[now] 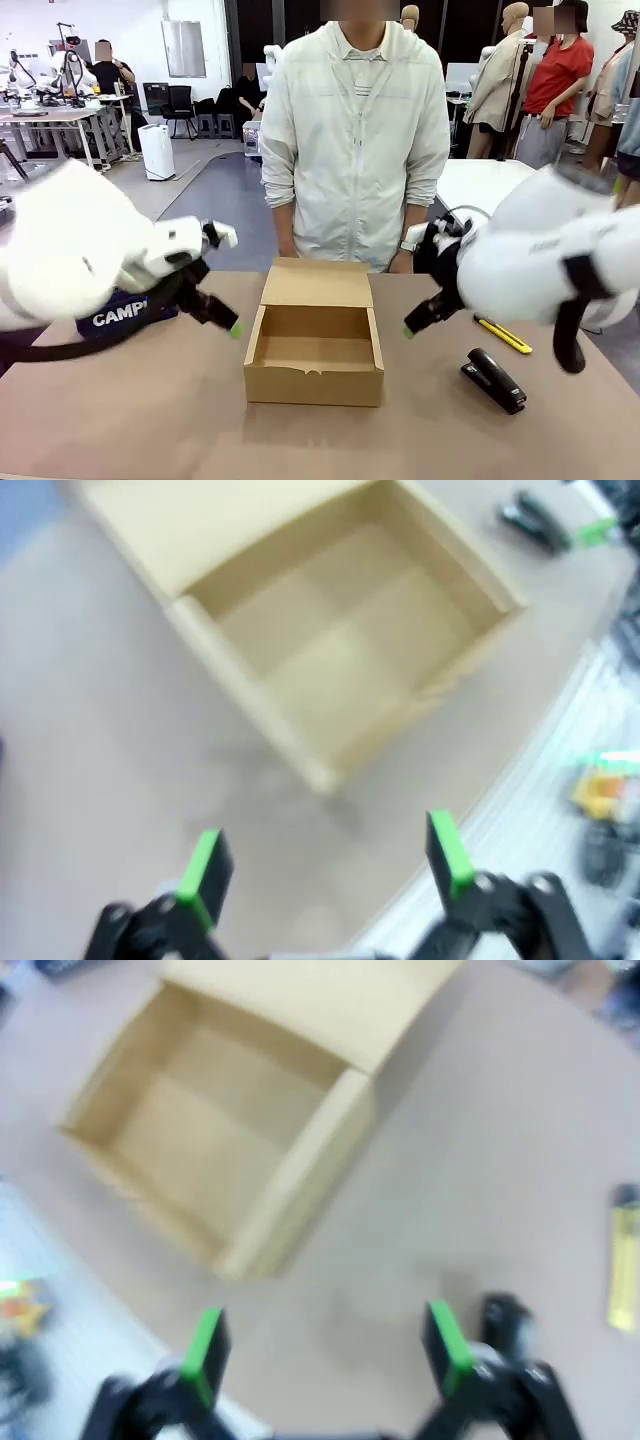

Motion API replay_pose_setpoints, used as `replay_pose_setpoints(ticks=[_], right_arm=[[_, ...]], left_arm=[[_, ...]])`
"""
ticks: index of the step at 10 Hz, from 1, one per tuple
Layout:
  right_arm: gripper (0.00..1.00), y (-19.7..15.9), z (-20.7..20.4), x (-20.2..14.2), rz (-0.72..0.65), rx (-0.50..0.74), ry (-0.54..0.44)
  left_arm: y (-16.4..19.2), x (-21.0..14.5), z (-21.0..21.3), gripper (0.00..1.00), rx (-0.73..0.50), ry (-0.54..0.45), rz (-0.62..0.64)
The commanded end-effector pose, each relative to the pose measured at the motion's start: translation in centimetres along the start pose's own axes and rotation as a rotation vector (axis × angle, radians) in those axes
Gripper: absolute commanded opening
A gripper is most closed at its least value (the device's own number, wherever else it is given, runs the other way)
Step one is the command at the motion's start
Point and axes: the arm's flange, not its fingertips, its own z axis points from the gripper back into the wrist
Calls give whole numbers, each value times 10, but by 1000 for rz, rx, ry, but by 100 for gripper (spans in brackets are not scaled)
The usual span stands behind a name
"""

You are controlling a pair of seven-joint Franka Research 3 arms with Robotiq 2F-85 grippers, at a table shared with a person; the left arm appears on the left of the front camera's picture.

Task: Pack the items into the box.
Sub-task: Pick up the item specified by the human and place it in the Mailer Box.

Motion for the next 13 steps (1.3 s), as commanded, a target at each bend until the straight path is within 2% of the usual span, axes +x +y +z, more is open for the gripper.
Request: replay_pose_setpoints(ticks=[1, 2, 3, 5, 6, 7, 8, 9, 10, 13], right_arm=[[100, -32, 98, 3, -244, 222, -122], [100, -51, 138, -15, -271, 348, -214], [100, -79, 172, -47, -347, 396, -346], [100, -138, 200, -123, -581, 424, -543], [100, -158, 201, -159, -697, 449, -635], [100, -177, 195, -193, -778, 495, -715], [100, -184, 191, -212, -807, 519, -782], [100, -182, 183, -216, -833, 456, -783], [100, -217, 242, -189, -834, 464, -703], [100, -217, 242, -189, -834, 464, -703]], left_arm=[[34, 5, 98, 100, -156, -32, 193], [48, -4, 132, 100, -233, -82, 248], [76, -26, 173, 100, -298, -187, 337], [134, -96, 241, 100, -239, -440, 538], [162, -133, 261, 100, -250, -553, 646], [184, -171, 260, 100, -270, -625, 745], [199, -196, 251, 100, -267, -655, 809], [210, -209, 238, 100, -191, -658, 852], [195, -198, 282, 100, -242, -597, 799], [195, -198, 282, 100, -242, -597, 799]])
